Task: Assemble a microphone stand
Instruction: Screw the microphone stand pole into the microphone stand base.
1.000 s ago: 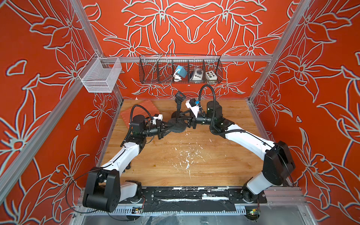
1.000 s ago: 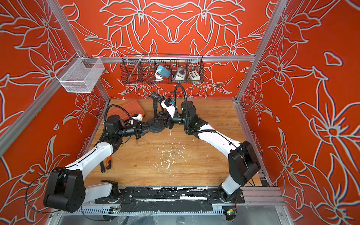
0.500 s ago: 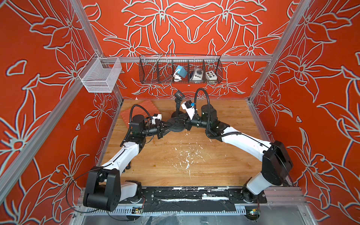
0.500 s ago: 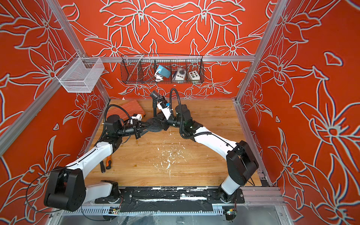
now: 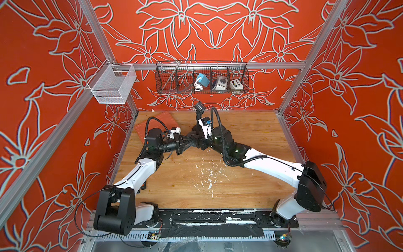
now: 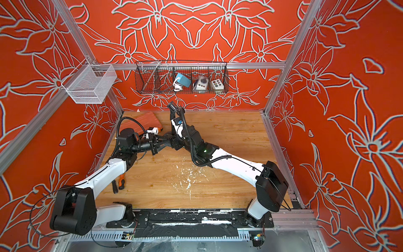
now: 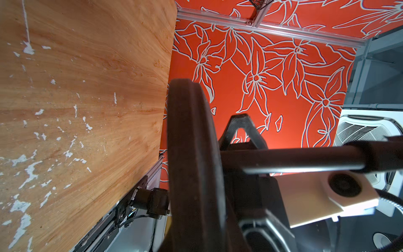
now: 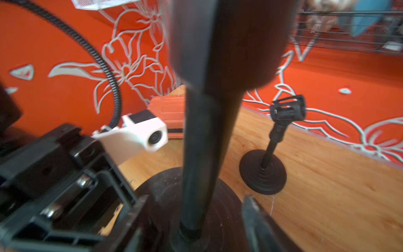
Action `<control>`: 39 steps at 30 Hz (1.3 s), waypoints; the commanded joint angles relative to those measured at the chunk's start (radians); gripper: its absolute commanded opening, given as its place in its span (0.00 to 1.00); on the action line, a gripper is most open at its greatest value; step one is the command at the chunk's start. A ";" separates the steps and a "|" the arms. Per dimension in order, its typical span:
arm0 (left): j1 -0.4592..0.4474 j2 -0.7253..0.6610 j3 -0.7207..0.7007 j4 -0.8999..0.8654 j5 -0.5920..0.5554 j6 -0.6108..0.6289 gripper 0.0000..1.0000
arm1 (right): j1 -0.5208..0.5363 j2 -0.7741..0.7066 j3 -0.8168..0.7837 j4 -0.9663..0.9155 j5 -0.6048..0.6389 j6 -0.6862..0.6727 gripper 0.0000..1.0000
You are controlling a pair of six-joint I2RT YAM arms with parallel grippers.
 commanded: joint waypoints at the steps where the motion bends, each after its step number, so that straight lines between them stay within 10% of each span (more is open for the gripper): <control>1: 0.006 0.003 0.055 0.104 0.033 -0.004 0.00 | -0.035 -0.057 -0.032 0.016 -0.241 -0.029 0.77; 11: 0.008 -0.005 0.050 0.102 0.053 0.008 0.00 | -0.241 -0.100 -0.146 0.144 -0.685 -0.032 0.64; 33: 0.006 0.010 0.041 0.085 0.112 0.036 0.00 | -0.237 0.090 0.094 0.016 -0.734 -0.128 0.52; 39: 0.007 0.011 0.059 0.036 0.104 0.066 0.00 | -0.187 0.079 0.045 0.066 -0.632 -0.099 0.12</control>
